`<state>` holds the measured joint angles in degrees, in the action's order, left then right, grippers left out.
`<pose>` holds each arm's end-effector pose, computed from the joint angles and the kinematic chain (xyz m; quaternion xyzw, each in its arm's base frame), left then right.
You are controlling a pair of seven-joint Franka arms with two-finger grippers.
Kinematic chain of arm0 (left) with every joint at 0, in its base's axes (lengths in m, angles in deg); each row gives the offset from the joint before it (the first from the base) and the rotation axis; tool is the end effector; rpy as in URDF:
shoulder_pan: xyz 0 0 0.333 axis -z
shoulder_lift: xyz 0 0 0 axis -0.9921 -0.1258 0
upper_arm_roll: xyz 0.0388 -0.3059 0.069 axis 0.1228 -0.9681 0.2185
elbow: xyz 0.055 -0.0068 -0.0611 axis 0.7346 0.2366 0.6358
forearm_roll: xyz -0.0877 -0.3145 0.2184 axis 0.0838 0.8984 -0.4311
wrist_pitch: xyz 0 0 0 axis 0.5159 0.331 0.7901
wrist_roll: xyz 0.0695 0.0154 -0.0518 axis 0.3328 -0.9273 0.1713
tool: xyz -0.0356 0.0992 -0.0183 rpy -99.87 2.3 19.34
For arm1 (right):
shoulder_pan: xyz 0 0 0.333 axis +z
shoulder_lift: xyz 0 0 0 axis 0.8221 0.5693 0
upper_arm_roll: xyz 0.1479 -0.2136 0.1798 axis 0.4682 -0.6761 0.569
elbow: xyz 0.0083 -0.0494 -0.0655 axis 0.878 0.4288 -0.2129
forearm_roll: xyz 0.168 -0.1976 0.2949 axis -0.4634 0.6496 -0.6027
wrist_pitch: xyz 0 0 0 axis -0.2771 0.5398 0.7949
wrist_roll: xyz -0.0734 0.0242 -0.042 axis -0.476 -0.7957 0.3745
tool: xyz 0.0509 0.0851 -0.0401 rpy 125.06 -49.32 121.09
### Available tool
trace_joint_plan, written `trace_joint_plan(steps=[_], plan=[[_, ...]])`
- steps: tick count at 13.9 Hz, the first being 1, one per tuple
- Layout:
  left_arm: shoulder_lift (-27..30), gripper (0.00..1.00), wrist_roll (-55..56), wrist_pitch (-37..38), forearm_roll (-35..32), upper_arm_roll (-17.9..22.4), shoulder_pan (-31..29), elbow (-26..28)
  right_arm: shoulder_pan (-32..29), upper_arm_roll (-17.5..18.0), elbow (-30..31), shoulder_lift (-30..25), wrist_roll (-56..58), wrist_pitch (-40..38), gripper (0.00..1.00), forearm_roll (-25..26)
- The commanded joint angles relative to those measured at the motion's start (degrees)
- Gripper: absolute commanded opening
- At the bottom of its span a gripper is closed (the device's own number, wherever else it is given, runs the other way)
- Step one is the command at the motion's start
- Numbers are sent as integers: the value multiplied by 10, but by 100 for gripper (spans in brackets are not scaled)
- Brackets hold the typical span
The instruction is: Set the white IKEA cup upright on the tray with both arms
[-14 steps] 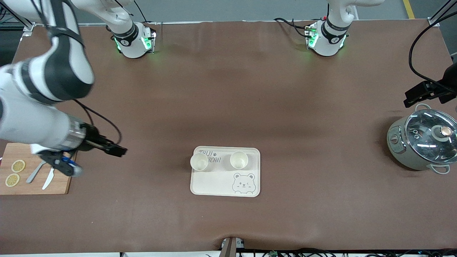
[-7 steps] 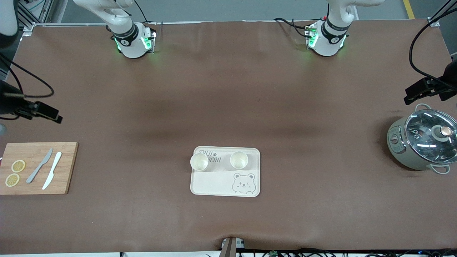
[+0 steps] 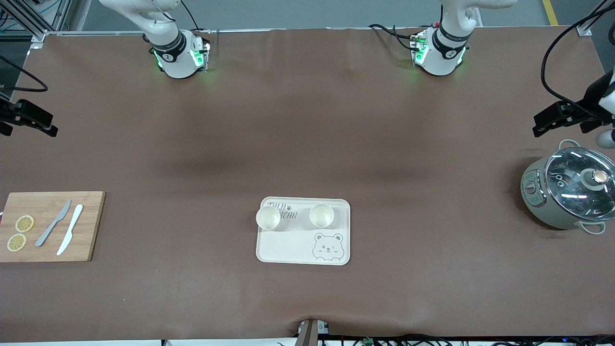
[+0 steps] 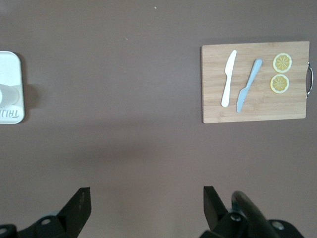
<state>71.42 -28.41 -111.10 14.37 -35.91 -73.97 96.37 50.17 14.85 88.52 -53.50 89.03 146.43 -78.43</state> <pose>0.5723 -0.0395 0.6456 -0.9994 -0.0181 0.0169 0.0227 0.5584 -0.0538 0.6360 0.9998 -0.0188 -0.0004 0.0099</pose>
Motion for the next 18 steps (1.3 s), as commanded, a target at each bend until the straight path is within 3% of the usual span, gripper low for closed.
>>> trace_joint_plan(steps=[1, 5, 7, 11, 18], plan=[[42, 100, -9, -17, 0, -15, -1, 67, -20, 15, 15, -8, 13, 11, 100, 12], [97, 100, -9, -88, 0, -26, 0, 165, -19, 15, 17, -16, 18, 4, 100, 11], [98, 100, -9, -90, 0, -39, -5, 168, -11, 17, 28, -33, 17, 7, 100, 10], [99, 100, -10, -87, 0, -38, -6, 164, -7, 17, 127, -101, 17, 71, 100, 4], [100, 100, -10, -68, 0, -37, -6, 151, -8, 15, 88, -86, 12, 53, 100, 4]])
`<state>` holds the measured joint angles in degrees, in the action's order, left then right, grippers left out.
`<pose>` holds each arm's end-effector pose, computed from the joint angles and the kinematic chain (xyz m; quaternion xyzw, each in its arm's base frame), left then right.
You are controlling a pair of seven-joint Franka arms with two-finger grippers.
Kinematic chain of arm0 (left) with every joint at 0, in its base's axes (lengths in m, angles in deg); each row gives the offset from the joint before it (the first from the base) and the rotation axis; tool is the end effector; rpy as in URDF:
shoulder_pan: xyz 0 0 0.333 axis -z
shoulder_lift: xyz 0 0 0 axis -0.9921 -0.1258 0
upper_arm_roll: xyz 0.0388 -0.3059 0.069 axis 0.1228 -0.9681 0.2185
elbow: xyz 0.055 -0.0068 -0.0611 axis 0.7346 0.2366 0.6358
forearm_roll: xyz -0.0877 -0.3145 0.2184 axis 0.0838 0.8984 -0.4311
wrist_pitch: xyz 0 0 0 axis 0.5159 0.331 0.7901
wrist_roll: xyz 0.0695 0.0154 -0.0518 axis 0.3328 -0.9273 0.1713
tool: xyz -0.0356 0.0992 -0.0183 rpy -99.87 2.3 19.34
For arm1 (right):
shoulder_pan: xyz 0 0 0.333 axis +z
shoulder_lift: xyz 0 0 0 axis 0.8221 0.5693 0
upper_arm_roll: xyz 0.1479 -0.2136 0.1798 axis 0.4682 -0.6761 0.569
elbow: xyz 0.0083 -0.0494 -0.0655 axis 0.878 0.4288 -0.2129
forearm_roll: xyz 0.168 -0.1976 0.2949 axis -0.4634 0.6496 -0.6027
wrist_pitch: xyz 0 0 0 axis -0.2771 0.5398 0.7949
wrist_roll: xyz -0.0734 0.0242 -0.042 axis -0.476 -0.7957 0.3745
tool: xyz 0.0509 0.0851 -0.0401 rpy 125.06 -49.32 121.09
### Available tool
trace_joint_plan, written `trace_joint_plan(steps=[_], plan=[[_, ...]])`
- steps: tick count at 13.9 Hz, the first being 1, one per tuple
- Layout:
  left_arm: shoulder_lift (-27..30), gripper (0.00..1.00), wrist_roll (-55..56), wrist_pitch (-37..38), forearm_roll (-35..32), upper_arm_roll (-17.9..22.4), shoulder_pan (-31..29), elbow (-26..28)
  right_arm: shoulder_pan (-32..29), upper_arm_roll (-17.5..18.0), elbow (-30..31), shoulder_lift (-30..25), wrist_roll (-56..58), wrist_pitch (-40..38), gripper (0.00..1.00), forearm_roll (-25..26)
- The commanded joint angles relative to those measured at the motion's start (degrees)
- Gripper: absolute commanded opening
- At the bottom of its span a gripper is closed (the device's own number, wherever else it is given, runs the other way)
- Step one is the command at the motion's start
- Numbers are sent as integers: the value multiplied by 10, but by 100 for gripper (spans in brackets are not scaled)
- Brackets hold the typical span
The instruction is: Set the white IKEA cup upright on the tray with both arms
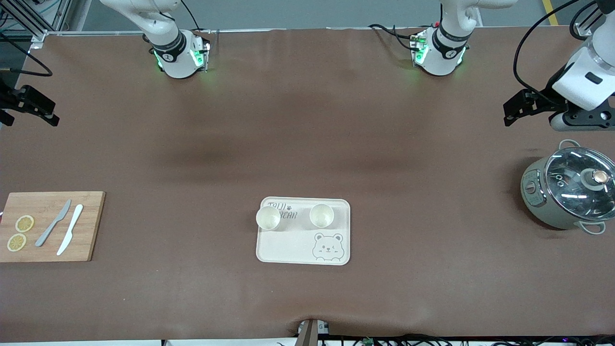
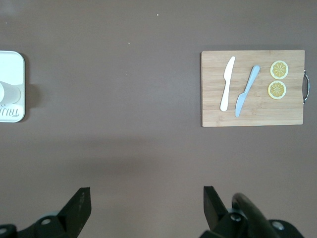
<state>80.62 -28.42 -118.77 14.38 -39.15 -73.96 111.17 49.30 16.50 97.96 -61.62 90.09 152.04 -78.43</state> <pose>0.5332 -0.0643 0.6257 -0.9998 0.0121 -0.0009 0.0161 0.5240 -0.0424 0.6440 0.9992 -0.0022 0.0367 0.0142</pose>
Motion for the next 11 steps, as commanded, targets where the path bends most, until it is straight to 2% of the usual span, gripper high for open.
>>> trace_joint_plan(steps=[1, 11], plan=[[5, 100, -9, 9, -1, -5, -6, 2, -2, -2, -7, -3, 2, -3, 100, 3], [8, 100, -11, 14, -1, 2, -21, -13, -2, -4, -8, -3, 0, -14, 100, 4]])
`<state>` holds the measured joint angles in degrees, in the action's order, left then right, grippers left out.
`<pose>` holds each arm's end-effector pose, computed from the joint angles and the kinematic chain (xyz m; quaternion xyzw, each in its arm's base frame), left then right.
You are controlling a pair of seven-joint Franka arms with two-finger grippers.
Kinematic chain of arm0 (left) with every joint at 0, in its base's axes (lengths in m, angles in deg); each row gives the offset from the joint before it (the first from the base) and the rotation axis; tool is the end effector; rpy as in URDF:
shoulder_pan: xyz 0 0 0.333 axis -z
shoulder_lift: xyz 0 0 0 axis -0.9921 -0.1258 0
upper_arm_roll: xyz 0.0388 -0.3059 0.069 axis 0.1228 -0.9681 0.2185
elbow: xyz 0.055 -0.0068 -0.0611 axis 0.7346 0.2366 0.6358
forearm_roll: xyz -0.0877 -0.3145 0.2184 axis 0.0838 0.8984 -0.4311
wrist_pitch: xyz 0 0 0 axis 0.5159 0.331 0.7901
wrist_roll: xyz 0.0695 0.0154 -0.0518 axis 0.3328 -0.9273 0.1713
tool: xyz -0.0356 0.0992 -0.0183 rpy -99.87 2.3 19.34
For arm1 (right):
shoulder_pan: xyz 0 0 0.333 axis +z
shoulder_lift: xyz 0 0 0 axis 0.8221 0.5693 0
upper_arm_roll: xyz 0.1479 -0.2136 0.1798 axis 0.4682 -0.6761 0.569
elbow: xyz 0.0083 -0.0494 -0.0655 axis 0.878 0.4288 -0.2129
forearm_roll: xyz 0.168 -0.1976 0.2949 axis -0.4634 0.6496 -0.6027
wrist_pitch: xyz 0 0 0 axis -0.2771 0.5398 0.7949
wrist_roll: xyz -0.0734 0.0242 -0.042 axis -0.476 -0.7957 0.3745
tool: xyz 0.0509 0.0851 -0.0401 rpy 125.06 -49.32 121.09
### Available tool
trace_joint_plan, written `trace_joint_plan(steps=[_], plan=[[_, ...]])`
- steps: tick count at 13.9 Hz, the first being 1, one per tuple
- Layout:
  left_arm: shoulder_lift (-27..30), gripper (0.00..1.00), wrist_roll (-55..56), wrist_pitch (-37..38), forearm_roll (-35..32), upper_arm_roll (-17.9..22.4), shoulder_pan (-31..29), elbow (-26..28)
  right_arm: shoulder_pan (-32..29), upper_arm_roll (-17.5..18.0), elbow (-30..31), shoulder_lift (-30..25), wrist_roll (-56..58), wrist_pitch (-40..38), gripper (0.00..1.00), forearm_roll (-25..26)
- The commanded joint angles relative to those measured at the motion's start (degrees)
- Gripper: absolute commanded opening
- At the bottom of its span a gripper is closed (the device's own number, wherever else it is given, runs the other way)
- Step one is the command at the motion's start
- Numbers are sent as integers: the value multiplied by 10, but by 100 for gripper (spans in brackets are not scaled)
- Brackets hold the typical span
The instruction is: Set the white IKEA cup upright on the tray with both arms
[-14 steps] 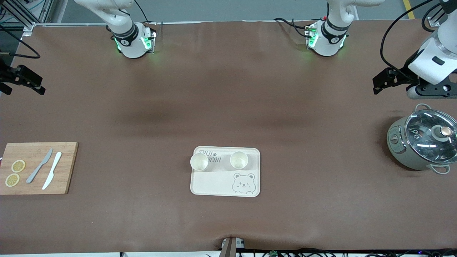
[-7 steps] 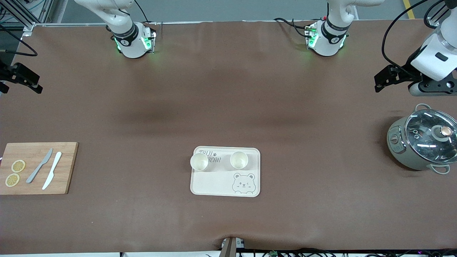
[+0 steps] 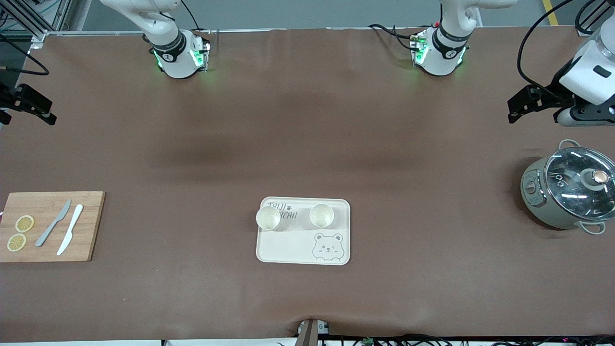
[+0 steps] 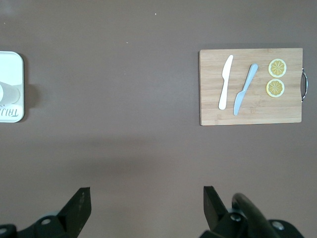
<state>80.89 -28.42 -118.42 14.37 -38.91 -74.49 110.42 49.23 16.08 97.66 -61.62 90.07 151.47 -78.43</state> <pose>0.5323 -0.0567 0.6339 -0.9998 0.0052 -0.0066 0.0154 0.5227 -0.0471 0.6456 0.9993 -0.0067 0.0344 0.0137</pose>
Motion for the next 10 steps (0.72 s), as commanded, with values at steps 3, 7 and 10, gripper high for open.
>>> trace_joint_plan(steps=[3, 7, 10], plan=[[4, 100, -12, 10, -1, -1, -19, -5, -2, 1, -6, -2, 0, -7, 100, 5], [-13, 100, -11, 10, -3, -2, -17, -25, -3, 1, -6, -3, -1, -7, 100, 5], [-26, 100, -8, 9, -3, -2, -12, -40, -3, 1, -6, -2, -1, -7, 100, 5]])
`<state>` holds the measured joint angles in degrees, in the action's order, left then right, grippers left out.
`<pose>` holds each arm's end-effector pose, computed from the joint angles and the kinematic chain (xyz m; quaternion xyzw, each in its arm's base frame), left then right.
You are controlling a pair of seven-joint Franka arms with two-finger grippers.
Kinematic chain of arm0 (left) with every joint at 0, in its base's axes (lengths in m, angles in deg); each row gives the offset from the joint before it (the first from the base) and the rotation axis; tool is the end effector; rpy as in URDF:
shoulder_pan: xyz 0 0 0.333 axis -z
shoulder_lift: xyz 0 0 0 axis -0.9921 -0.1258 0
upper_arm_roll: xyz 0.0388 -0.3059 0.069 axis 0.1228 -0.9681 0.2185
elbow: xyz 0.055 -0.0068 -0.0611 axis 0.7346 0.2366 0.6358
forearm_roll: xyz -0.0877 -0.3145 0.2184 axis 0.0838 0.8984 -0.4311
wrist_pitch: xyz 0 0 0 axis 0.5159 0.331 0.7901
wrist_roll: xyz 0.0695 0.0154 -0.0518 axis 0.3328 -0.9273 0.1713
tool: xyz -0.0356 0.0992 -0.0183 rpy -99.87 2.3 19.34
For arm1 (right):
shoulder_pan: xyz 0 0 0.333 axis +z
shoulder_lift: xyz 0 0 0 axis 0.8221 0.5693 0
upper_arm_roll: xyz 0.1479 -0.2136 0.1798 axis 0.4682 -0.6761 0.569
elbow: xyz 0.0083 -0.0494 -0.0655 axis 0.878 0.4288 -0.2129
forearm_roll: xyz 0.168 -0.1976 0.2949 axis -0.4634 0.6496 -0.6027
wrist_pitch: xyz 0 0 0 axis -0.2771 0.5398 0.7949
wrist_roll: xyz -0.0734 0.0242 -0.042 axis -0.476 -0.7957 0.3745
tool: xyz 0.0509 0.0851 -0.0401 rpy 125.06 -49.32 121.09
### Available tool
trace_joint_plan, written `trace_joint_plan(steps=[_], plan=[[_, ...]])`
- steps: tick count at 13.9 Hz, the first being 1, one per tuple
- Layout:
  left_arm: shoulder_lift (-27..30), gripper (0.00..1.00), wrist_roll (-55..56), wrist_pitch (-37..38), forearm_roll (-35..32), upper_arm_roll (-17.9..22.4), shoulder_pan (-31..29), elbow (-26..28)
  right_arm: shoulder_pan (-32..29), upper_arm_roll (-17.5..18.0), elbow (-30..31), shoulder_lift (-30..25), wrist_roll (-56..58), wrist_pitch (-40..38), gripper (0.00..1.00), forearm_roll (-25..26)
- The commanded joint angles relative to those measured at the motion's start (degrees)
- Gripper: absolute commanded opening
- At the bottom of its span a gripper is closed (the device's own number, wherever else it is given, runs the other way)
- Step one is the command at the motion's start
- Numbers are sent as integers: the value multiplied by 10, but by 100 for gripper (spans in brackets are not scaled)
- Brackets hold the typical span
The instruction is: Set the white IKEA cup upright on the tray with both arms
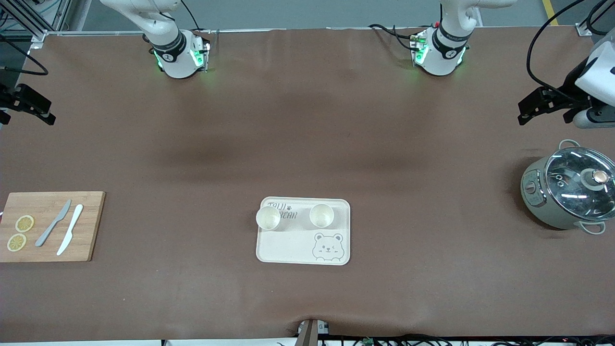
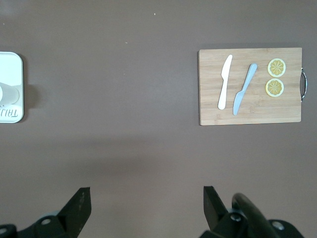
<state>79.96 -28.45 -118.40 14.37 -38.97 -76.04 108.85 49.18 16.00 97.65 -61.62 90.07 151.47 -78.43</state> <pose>0.5389 -0.0435 0.6381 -0.9998 -0.0076 -0.0118 0.0153 0.5226 -0.0483 0.6456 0.9993 -0.0078 0.0344 0.0137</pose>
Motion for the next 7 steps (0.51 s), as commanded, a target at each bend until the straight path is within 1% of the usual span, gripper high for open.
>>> trace_joint_plan(steps=[1, 7], plan=[[-20, 100, -10, 9, -6, -2, 5, -24, -4, 2, -6, -2, -1, -7, 100, 5], [-21, 100, -9, 9, -8, -4, 8, -35, -5, 1, -6, -2, -1, -7, 100, 4]])
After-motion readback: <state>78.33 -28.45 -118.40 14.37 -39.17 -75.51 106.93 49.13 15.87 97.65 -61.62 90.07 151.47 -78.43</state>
